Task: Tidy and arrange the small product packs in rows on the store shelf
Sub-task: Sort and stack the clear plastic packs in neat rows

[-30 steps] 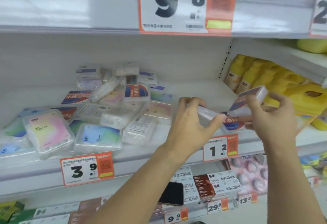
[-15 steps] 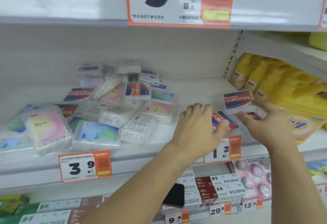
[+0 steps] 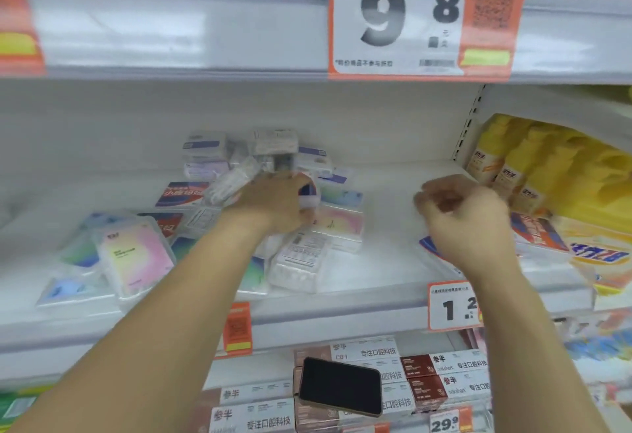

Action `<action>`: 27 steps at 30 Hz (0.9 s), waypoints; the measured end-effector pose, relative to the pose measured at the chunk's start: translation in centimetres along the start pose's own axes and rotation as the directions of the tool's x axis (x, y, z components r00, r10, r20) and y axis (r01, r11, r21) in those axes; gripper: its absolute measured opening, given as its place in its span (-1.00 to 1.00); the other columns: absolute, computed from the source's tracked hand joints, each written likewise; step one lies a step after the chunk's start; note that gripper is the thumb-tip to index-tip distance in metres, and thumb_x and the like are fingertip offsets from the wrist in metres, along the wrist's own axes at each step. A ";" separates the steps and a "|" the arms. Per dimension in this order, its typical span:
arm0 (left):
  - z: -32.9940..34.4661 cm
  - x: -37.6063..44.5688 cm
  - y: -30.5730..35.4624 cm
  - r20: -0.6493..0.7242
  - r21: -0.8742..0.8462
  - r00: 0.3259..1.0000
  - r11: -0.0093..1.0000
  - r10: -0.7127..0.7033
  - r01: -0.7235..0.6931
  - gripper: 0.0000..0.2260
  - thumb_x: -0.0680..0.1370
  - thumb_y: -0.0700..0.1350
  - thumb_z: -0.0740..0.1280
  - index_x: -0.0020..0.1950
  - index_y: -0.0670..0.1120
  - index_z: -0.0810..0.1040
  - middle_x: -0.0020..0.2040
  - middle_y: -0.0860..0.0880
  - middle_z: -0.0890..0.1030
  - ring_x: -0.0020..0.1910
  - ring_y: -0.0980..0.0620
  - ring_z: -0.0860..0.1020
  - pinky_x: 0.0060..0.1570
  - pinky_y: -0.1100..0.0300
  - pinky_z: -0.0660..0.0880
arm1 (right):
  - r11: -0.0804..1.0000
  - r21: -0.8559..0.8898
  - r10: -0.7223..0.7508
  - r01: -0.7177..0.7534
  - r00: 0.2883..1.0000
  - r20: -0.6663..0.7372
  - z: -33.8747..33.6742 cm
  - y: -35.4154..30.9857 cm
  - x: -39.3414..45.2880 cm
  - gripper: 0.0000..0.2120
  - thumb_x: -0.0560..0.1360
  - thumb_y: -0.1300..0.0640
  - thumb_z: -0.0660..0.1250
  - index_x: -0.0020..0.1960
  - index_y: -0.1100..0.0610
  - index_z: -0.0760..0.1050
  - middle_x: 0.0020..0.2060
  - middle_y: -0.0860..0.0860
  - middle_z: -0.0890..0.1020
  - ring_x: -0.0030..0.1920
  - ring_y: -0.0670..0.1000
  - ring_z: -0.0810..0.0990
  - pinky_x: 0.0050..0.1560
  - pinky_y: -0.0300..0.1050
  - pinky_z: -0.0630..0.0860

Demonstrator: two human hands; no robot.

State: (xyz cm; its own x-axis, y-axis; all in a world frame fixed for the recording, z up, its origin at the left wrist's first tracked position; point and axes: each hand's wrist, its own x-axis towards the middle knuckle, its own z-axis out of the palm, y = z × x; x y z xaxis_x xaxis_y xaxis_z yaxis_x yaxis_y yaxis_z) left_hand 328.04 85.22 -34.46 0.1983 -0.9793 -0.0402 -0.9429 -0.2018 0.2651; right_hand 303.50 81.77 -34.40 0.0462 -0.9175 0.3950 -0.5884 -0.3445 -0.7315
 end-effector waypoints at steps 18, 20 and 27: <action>-1.9 -4.4 -5.7 -0.470 -0.618 0.825 0.785 -0.314 -0.053 -0.61 0.66 0.06 0.05 -0.01 -0.17 0.54 -0.09 -0.08 0.64 -0.17 -0.08 0.62 -0.12 -0.06 0.60 | 0.989 -0.021 -0.126 0.143 0.922 0.366 14.8 -6.1 5.1 -0.45 0.51 0.08 0.38 0.46 -0.02 0.33 0.29 0.14 0.43 0.28 0.18 0.47 0.23 0.05 0.51; -1.3 -5.0 -6.0 -0.506 -0.610 0.801 0.789 -0.318 -0.072 -0.64 0.66 0.04 0.06 -0.01 -0.15 0.54 -0.12 -0.06 0.64 -0.16 -0.07 0.61 -0.13 -0.05 0.57 | 0.971 -0.145 -0.101 0.189 0.879 0.466 16.3 -6.2 7.6 -0.29 0.45 -0.03 0.44 0.52 -0.08 0.22 0.41 0.15 0.36 0.37 0.21 0.40 0.32 0.10 0.45; -1.7 -5.6 -6.3 -0.536 -0.571 0.808 0.810 -0.243 -0.135 -0.73 0.67 0.00 0.09 0.00 -0.09 0.53 -0.17 0.13 0.57 -0.15 0.16 0.55 -0.21 0.35 0.43 | 0.931 -0.262 -0.125 0.255 0.896 0.427 18.0 -5.1 9.3 -0.62 0.51 -0.06 0.40 0.25 0.10 0.53 0.17 0.09 0.62 0.16 0.14 0.56 0.03 -0.15 0.42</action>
State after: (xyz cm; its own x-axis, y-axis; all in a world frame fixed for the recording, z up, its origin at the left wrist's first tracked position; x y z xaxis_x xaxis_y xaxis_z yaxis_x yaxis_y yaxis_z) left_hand 333.28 91.97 -34.28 0.5331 -0.7347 0.4194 -0.6378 -0.0234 0.7698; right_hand 321.42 71.45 -36.98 0.4595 -0.8634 0.2083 -0.7472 -0.5026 -0.4348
